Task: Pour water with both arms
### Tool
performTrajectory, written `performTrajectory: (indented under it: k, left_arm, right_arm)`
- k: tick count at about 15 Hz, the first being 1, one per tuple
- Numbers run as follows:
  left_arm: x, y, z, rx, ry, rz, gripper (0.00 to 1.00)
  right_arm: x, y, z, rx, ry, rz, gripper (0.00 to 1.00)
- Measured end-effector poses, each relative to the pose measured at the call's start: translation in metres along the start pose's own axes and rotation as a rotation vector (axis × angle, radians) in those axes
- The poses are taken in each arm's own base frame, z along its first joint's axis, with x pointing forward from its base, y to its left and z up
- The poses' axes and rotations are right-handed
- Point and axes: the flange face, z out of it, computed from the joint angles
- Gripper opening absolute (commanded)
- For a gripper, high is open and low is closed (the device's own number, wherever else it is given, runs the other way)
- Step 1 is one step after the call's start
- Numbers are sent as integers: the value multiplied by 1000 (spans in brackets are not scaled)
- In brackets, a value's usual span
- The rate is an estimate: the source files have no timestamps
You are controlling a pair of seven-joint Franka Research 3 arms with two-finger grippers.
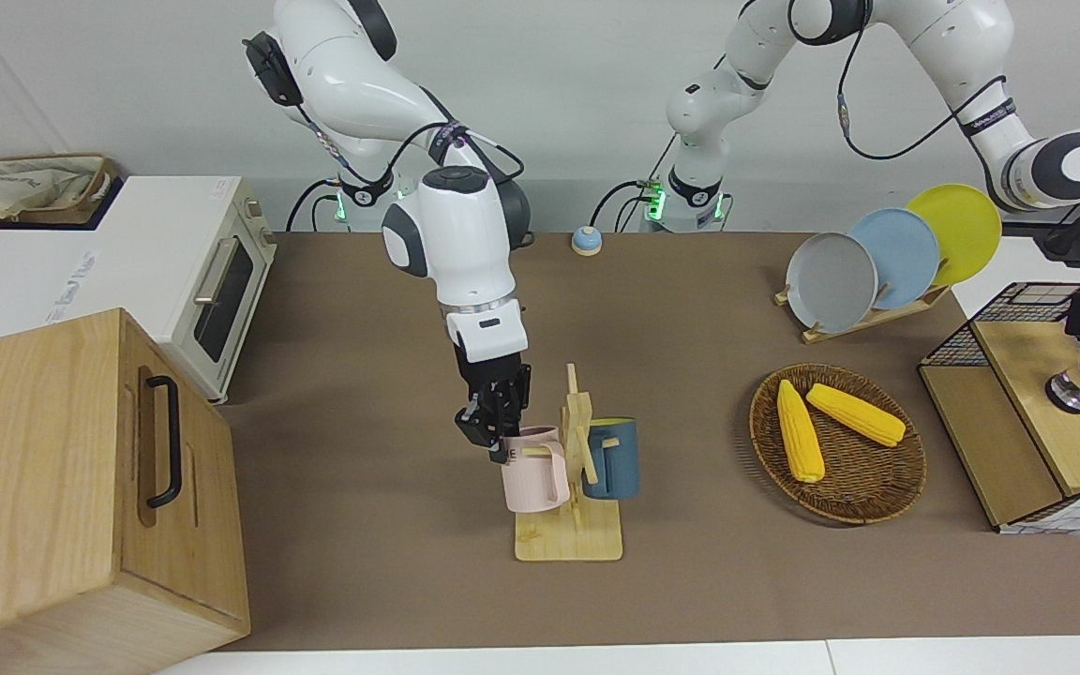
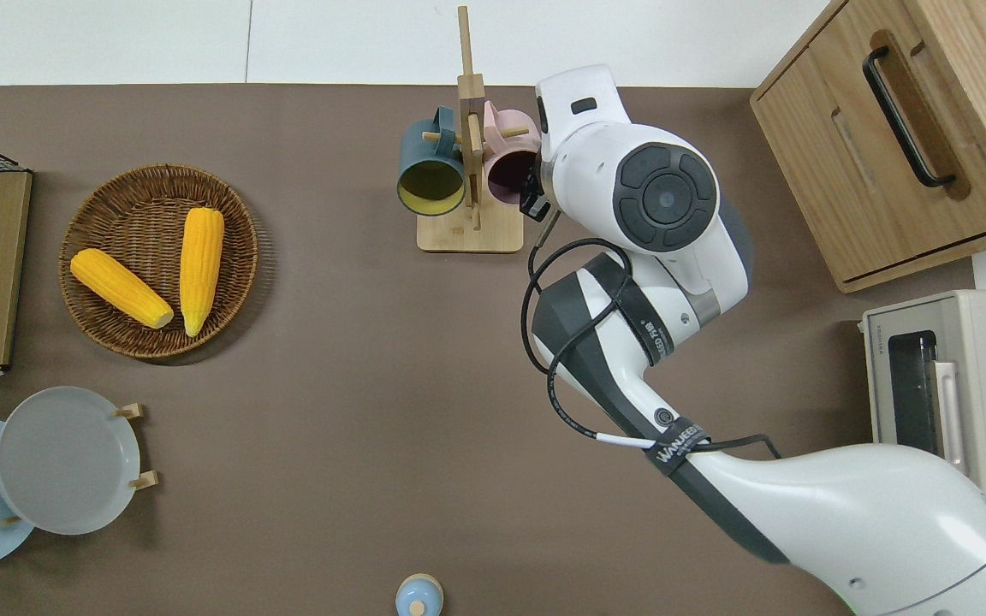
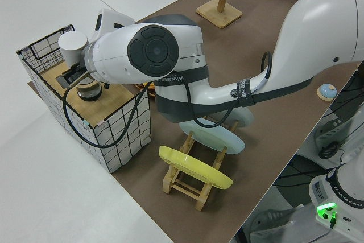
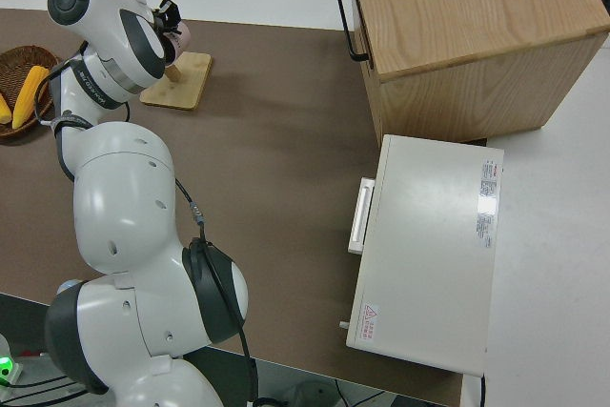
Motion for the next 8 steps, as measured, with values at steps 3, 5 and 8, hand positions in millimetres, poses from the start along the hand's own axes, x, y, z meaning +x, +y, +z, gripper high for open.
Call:
performTrajectory:
  k: [3, 5, 8]
  left_arm:
    - [-3, -1, 4, 1, -4, 2, 985]
    - [-3, -1, 4, 1, -4, 3, 889]
    - [-2, -1, 4, 3, -3, 5, 482]
  right_arm:
    - [1, -1, 0, 0, 1, 42, 324]
    - [1, -2, 0, 0, 1, 66, 295]
    - [2, -3, 0, 1, 1, 81, 220]
